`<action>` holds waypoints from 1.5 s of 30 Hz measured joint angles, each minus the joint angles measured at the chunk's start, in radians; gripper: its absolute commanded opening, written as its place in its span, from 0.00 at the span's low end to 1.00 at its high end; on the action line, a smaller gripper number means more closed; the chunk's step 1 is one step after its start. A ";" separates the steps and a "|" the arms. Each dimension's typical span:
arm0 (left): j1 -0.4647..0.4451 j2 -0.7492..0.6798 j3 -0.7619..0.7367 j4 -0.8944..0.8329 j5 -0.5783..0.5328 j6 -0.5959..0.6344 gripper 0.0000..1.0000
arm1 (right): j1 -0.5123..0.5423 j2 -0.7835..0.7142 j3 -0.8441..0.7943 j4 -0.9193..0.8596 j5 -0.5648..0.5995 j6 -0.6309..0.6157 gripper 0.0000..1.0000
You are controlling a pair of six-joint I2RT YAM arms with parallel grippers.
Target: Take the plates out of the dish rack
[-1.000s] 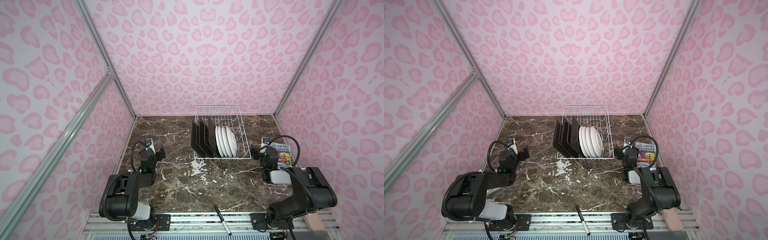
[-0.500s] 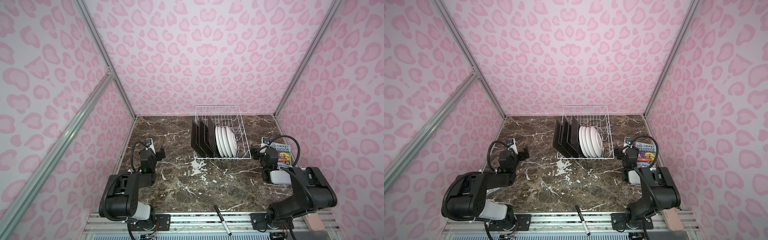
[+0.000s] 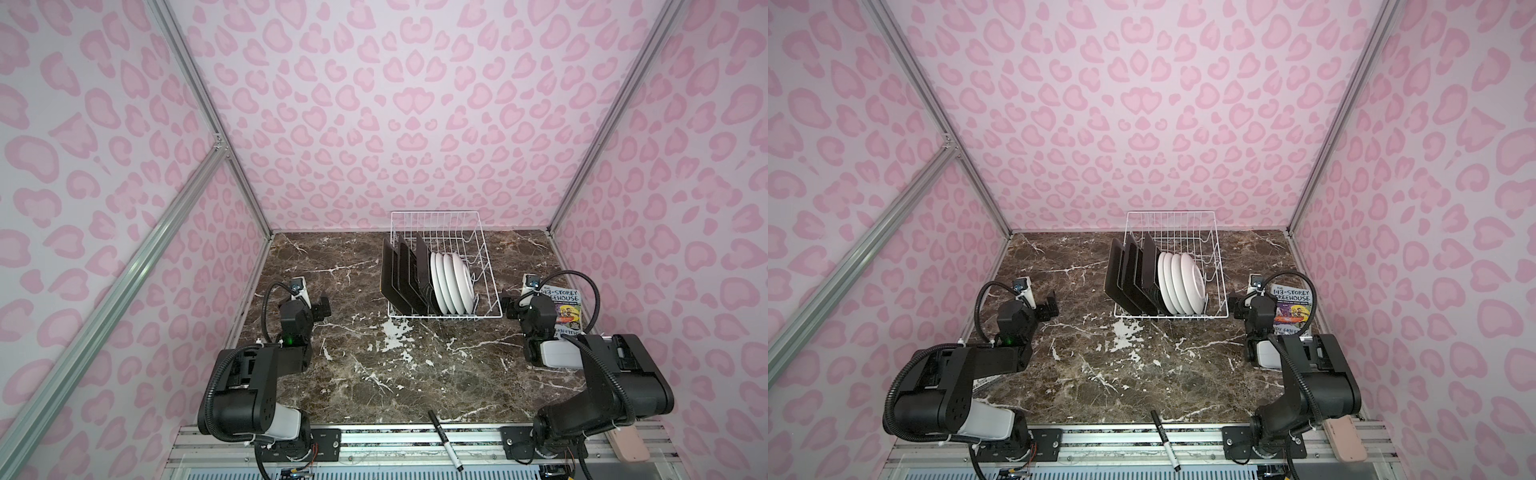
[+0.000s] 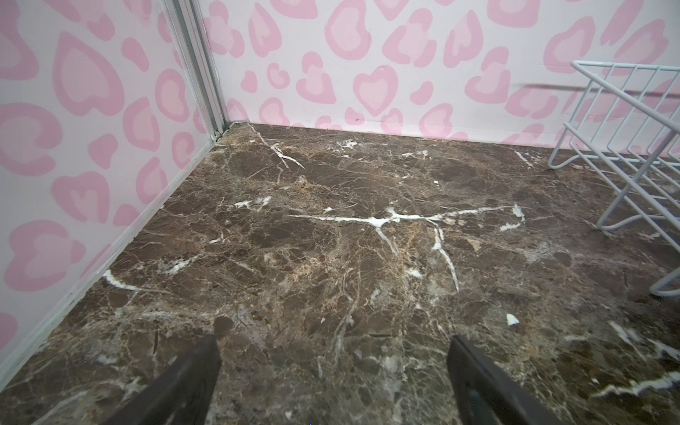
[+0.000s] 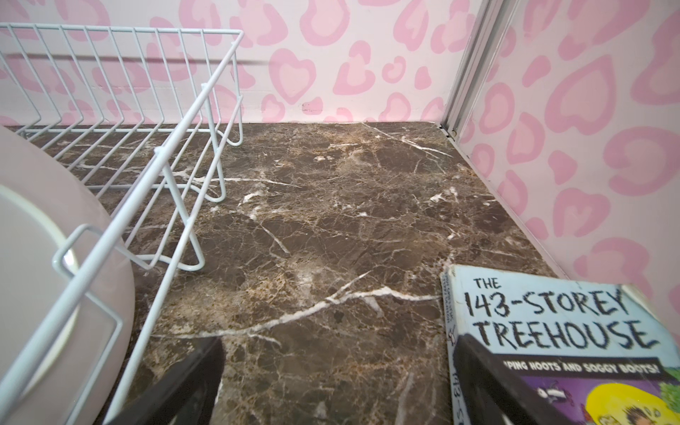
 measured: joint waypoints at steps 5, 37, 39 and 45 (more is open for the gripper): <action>0.000 -0.001 -0.001 0.000 0.000 0.000 0.97 | 0.000 -0.005 0.000 0.000 0.000 0.000 0.99; -0.023 -0.410 0.671 -0.952 0.270 -0.051 0.97 | 0.051 -0.575 0.228 -0.683 0.047 0.037 1.00; -0.029 -0.393 0.719 -1.016 0.308 -0.074 0.97 | 0.051 -0.588 0.261 -0.739 0.018 0.038 1.00; -0.065 -0.336 0.829 -1.162 0.422 -0.168 0.97 | 0.051 -0.575 0.395 -0.907 -0.101 0.053 1.00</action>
